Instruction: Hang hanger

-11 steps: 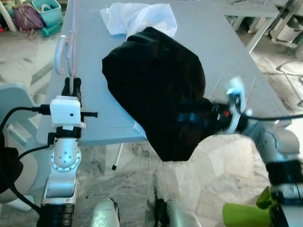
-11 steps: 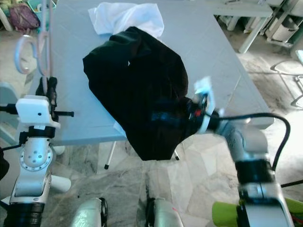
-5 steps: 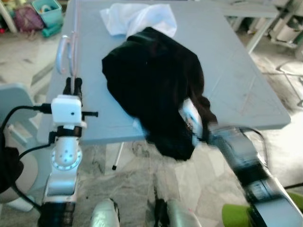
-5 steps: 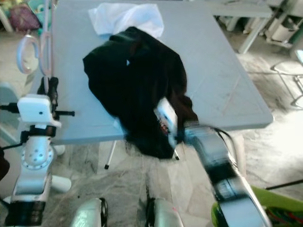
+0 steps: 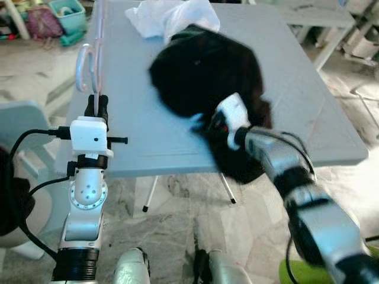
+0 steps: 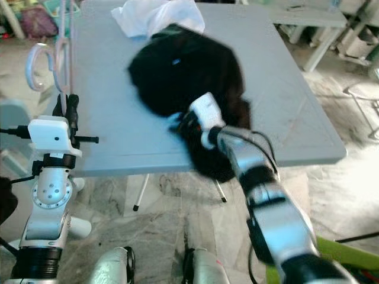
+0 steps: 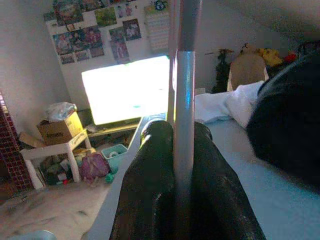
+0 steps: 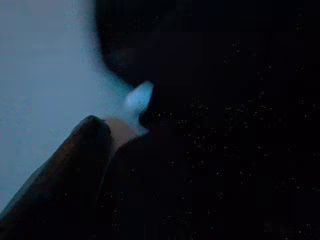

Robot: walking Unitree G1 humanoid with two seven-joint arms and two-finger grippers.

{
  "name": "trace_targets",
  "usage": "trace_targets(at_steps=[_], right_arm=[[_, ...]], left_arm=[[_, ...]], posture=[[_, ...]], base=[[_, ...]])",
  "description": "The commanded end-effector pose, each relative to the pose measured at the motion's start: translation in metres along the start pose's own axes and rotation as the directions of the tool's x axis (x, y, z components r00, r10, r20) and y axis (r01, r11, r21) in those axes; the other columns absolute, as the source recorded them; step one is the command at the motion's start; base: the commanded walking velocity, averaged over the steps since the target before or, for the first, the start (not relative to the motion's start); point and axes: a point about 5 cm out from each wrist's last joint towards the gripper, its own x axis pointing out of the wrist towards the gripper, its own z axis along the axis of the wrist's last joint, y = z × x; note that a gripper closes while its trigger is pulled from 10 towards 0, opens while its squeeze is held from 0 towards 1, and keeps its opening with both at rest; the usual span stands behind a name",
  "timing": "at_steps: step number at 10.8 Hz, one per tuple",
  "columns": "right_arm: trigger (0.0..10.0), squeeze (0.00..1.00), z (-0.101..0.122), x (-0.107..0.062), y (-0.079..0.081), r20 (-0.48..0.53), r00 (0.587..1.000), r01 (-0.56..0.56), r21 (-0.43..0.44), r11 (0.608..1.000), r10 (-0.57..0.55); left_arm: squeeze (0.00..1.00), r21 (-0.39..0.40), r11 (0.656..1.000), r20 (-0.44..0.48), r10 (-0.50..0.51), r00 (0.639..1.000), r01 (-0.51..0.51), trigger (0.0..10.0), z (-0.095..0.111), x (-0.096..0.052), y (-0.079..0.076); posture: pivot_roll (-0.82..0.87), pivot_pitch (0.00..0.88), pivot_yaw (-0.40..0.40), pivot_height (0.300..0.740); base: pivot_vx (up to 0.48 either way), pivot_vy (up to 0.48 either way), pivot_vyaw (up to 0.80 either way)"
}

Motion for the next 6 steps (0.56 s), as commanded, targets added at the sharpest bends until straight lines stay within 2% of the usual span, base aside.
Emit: trace_targets(at_steps=[1, 2, 3, 5, 6], right_arm=[[10.0, 1.0, -0.004, -0.009, -0.033, -0.063, 0.949, 0.311, 0.033, 0.95, -0.309], [10.0, 1.0, -0.001, -0.011, -0.04, -0.066, 0.924, 0.38, 0.042, 0.924, -0.377], [10.0, 1.0, 0.011, -0.014, -0.052, -0.032, 0.885, 0.466, 0.101, 0.879, -0.465], [10.0, 1.0, 0.017, -0.02, -0.063, -0.034, 0.821, 0.567, 0.173, 0.806, -0.57], [10.0, 1.0, 0.015, -0.021, -0.064, -0.036, 0.818, 0.571, 0.18, 0.801, -0.574]], left_arm=[[0.0, -0.001, 1.0, -0.15, 0.005, 0.989, -0.005, 10.0, -0.027, -0.017, -0.002], [0.0, 0.001, 1.0, -0.149, 0.007, 0.989, -0.007, 10.0, -0.027, -0.017, -0.001], [0.0, 0.005, 1.0, -0.148, 0.01, 0.989, -0.01, 10.0, -0.027, -0.017, 0.0], [0.0, 0.009, 1.0, -0.149, 0.008, 0.989, -0.006, 10.0, -0.027, -0.017, 0.0], [0.0, 0.01, 1.0, -0.147, 0.004, 0.989, -0.003, 10.0, -0.027, -0.016, -0.001]], posture=[[0.13, 0.153, -0.1, 0.74], [0.13, 0.153, -0.1, 0.74], [0.13, 0.154, -0.098, 0.74], [0.13, 0.157, -0.09, 0.74], [0.13, 0.157, -0.086, 0.74]], base=[[0.0, 0.0, 0.0], [0.0, 0.0, 0.0], [0.0, 0.0, 0.0], [0.0, 0.0, 0.0], [0.0, 0.0, 0.0]])
